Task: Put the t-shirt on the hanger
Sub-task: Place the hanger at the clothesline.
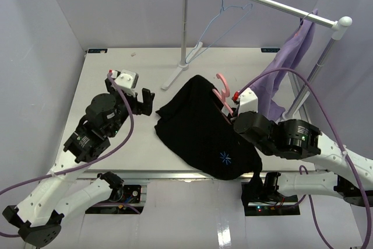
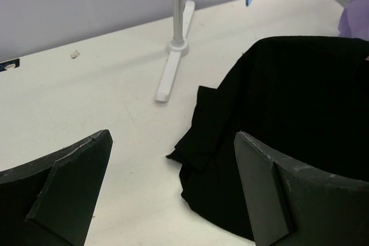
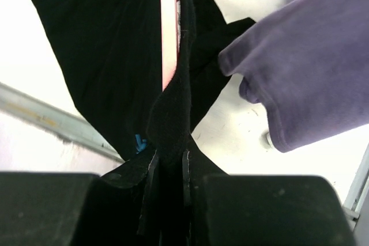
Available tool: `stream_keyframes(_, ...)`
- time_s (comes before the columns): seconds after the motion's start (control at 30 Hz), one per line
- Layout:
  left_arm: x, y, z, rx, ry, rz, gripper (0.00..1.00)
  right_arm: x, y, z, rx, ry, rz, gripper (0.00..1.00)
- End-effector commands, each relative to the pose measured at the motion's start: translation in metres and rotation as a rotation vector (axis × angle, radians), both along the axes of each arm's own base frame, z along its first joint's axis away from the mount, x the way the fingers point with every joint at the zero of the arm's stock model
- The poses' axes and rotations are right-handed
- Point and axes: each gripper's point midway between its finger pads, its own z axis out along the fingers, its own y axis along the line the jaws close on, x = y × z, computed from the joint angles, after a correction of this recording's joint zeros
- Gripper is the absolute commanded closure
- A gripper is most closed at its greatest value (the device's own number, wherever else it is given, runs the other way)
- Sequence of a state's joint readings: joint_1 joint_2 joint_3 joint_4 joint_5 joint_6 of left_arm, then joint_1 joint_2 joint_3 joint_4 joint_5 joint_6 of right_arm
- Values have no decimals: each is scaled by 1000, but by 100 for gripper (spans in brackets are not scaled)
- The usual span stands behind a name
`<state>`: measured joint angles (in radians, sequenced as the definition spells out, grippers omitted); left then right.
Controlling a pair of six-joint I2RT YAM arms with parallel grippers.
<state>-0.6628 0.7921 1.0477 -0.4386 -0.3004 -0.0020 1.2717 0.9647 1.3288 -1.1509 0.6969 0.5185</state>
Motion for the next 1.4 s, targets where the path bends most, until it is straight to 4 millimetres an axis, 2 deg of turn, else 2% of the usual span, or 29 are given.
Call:
stream_keyframes(0.0,-10,19,34,-123,-88,70,2,33,7,47,239,-137,-268,92)
stream_keyframes(0.2,-13,18,28,-128,-84,57,2,63,37,59,225,-247,-390,92)
stream_keyframes(0.3,-13,21,26,-126,-86,68,2,76,50,58,199,-296,-470,92)
stream_keyframes(0.4,-13,21,26,-133,-89,70,2,87,57,72,254,-334,-547,92)
stream_keyframes(0.43,-13,19,27,-138,-86,63,2,92,64,72,255,-344,-567,92)
stream_keyframes(0.5,-14,14,26,-153,-76,35,2,100,69,89,289,-367,-598,92)
stream_keyframes(0.6,-18,2,19,-158,-53,-28,2,116,79,93,282,-389,-642,92)
stream_keyframes(0.73,-17,0,8,-144,-31,-29,2,138,65,97,334,-361,-723,92)
stream_keyframes(1.03,-14,-5,-1,-140,-1,-35,2,156,24,105,384,-355,-831,92)
stream_keyframes(1.37,-10,-10,-15,-117,33,-42,2,187,3,149,462,-417,-859,92)
